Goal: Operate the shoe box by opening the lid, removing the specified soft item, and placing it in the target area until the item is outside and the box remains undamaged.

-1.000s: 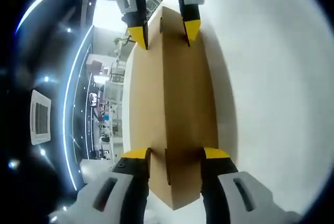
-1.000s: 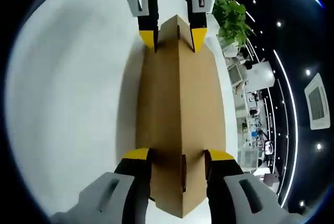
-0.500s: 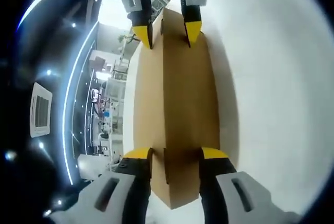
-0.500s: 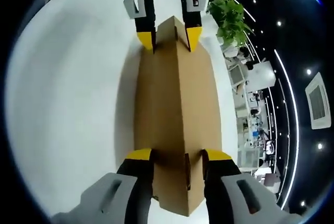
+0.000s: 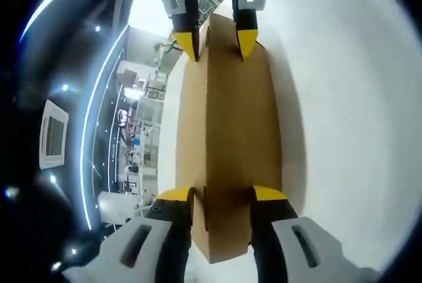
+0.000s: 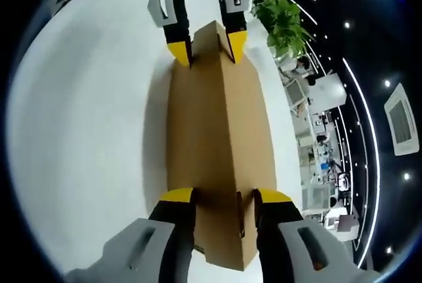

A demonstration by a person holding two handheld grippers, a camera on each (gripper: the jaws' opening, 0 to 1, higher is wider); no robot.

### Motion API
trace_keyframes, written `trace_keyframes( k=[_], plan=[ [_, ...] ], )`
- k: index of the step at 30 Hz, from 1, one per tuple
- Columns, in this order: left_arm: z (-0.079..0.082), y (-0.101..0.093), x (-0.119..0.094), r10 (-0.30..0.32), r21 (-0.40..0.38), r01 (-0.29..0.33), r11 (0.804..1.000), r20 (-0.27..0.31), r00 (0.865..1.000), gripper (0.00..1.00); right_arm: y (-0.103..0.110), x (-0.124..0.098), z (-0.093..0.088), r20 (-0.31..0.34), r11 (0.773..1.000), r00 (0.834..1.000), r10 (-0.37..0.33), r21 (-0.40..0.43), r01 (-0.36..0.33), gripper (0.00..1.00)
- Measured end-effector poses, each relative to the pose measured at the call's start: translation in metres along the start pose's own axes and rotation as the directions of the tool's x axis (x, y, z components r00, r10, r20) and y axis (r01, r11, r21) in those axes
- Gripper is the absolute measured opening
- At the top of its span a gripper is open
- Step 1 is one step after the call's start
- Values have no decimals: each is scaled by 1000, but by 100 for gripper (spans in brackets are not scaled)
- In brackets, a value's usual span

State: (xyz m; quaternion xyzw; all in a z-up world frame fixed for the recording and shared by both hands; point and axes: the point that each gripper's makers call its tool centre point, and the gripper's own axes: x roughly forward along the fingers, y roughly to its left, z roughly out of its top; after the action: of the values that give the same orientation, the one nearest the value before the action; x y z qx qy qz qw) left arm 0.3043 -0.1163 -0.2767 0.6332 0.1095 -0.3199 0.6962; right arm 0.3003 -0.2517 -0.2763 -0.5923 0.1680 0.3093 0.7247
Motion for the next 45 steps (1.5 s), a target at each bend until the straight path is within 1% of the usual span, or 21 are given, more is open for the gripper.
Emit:
trace_keyframes(
  k=[7, 12, 19, 21, 26, 27, 28, 29, 31, 36, 38, 41, 43, 44, 45],
  plan=[
    [6, 7, -6, -1, 8, 0, 1000, 18, 1000, 33, -6, -6, 2, 5, 1000, 1000, 0, 19, 0, 33],
    [9, 10, -7, -1, 13, 0, 1000, 24, 1000, 32, -10, -9, 2, 18, 1000, 1000, -2, 17, 2, 32],
    [10, 16, -9, 5, -2, -5, 1000, 34, 999, 34, -18, -14, 4, 24, 1000, 1000, -10, 25, 9, 31],
    [9, 18, -8, 3, -23, -2, 1000, 39, 999, 36, -20, -16, 5, 26, 1000, 1000, -14, 25, 13, 31],
    [10, 22, -9, -3, -41, 4, 999, 43, 999, 36, -24, -17, 6, 25, 999, 1000, -17, 31, 16, 30],
    [10, 23, -10, 1, -48, 1, 999, 42, 999, 36, -25, -17, 6, 25, 999, 1000, -18, 35, 17, 30],
    [10, 24, -11, 3, -47, -1, 999, 43, 999, 33, -25, -17, 6, 24, 999, 1000, -19, 36, 18, 30],
    [7, 29, -13, 26, -16, -25, 1000, 30, 999, 31, -26, -17, 6, 24, 999, 1000, -20, 37, 19, 30],
    [7, 29, -12, 22, -46, -21, 999, 36, 999, 33, -28, -19, 6, 25, 999, 999, -23, 38, 22, 30],
    [6, 39, -11, 40, -66, -38, 997, 33, 999, 34, -35, -19, 7, 25, 998, 999, -44, 48, 42, 31],
    [6, 40, -11, 41, -60, -39, 997, 35, 999, 32, -38, -19, 8, 27, 998, 998, -48, 43, 47, 31],
    [7, 41, -11, 49, -52, -47, 998, 42, 998, 31, -43, -18, 7, 35, 998, 998, -48, 34, 47, 32],
    [7, 43, -11, 52, -42, -50, 998, 37, 998, 31, -45, -19, 6, 48, 998, 998, -50, 46, 48, 32],
    [7, 46, -11, 52, -42, -51, 998, 34, 998, 31, -46, -18, 7, 51, 998, 997, -54, 33, 53, 32],
    [7, 48, -11, 56, -46, -54, 997, 38, 998, 31, -48, -18, 7, 47, 998, 997, -64, -4, 64, 32]
  ],
)
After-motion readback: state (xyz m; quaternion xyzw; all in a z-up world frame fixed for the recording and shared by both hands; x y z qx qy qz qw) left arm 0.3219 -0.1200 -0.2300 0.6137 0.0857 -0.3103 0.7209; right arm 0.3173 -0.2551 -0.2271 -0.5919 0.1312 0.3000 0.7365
